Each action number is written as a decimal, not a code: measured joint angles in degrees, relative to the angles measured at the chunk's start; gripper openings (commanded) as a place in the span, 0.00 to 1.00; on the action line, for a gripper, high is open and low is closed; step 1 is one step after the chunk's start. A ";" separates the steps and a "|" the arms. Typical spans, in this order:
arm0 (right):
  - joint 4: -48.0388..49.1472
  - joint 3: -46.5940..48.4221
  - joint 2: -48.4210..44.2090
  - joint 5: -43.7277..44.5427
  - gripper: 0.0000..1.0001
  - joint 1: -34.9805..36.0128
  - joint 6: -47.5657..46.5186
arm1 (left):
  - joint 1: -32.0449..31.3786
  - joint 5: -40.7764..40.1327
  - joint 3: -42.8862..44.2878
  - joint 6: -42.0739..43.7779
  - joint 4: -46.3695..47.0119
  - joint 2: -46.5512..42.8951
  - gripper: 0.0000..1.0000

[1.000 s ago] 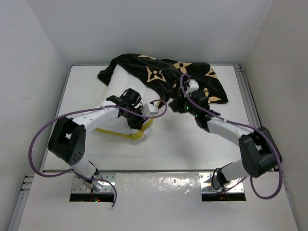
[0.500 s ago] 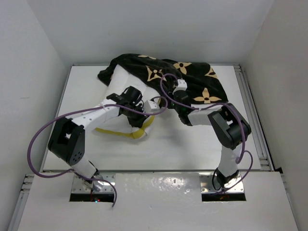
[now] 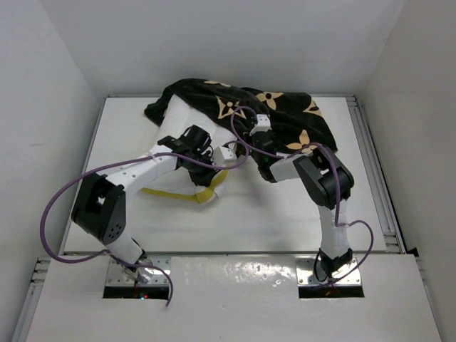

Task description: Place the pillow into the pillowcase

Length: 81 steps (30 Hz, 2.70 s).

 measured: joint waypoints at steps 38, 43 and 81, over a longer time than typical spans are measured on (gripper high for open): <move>-17.46 -21.42 -40.17 -41.31 0.99 9.49 0.37 | 6.75 -6.69 0.28 -3.85 9.70 2.78 0.00; -43.12 -2.69 -41.99 -48.52 0.91 5.88 -3.48 | 6.21 -8.35 -2.69 -1.92 9.60 1.05 0.00; -79.47 -4.48 -50.90 11.61 0.99 -18.73 13.20 | 15.21 15.69 30.67 -9.99 0.79 5.92 1.00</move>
